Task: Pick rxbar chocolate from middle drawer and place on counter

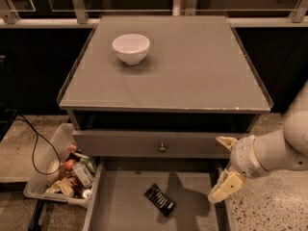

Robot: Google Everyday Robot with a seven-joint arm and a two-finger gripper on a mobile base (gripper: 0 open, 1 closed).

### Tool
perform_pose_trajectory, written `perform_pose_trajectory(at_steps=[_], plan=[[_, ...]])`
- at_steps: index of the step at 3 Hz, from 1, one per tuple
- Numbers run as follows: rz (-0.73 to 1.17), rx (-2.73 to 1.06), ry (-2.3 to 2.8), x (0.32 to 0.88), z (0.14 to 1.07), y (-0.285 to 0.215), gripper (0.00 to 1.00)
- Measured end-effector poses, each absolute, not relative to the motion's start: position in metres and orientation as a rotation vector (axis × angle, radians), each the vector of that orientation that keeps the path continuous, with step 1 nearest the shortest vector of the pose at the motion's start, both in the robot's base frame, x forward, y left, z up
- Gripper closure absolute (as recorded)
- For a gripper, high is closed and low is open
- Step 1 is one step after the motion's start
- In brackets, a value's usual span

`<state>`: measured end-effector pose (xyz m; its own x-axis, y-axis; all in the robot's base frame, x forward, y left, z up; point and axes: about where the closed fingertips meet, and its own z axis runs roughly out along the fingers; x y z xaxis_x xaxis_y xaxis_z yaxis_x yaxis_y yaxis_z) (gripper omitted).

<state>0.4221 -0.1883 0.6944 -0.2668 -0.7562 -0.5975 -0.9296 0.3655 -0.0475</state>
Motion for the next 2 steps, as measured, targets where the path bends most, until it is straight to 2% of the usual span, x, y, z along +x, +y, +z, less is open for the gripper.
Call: perform_pose_trajectory(at_steps=[2], plan=[[0.448, -1.456, 2.094, 0.417, 0.664, -0.178, 0.00]])
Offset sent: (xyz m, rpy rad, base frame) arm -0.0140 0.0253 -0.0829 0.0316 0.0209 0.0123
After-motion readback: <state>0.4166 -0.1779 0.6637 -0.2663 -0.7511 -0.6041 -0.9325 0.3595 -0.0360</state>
